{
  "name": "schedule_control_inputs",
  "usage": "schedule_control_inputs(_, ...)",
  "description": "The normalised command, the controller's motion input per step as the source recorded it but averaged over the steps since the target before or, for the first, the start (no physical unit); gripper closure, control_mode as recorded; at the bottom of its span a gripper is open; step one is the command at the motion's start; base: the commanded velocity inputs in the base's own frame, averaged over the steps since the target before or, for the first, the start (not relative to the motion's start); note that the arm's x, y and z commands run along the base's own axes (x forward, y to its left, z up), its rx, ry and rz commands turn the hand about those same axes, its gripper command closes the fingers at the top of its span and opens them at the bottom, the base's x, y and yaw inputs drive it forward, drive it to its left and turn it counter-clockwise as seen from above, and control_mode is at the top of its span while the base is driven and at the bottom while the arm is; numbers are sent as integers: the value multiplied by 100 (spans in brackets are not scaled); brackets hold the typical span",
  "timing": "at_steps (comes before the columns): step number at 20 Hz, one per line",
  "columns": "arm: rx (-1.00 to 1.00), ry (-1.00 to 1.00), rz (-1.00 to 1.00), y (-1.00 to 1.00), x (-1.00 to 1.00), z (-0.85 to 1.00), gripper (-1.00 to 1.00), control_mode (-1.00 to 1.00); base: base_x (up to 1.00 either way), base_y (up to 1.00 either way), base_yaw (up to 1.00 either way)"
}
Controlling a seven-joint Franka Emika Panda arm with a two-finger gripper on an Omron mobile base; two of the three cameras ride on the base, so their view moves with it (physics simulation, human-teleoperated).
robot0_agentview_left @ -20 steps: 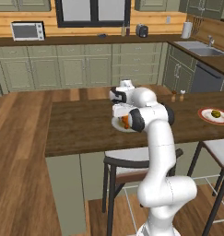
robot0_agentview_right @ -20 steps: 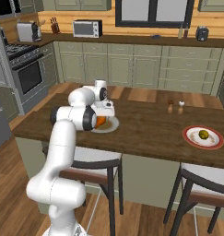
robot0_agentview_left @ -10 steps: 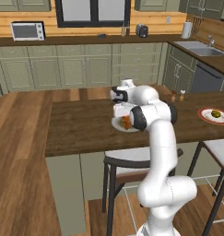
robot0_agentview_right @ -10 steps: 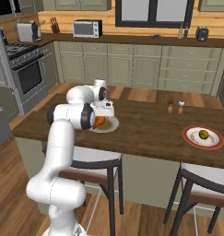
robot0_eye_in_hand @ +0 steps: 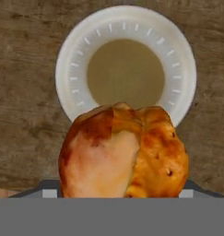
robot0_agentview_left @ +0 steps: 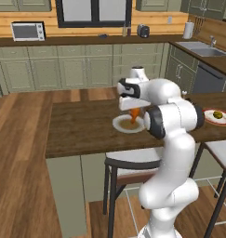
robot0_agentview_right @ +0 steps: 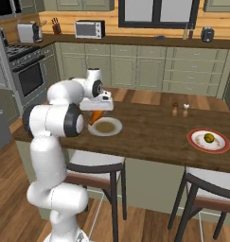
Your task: Pick the chicken drumstick and lemon from their plates and place them in the bowl. Then put the bowl in the fridge.
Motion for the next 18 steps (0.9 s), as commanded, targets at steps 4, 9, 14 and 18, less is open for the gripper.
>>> schedule_control_inputs(4, 0, -14, 0, 0, -100, 100, 100, -100, 0, 0, 0)
schedule_control_inputs(9, 0, 0, 0, 0, -100, 96, 100, -100, 0, 0, 0)
schedule_control_inputs(14, 0, 2, 0, 0, -100, 88, 100, -100, 0, 0, 0)
schedule_control_inputs(18, 0, 0, -3, 3, -100, 21, 100, -100, 0, 0, 0)
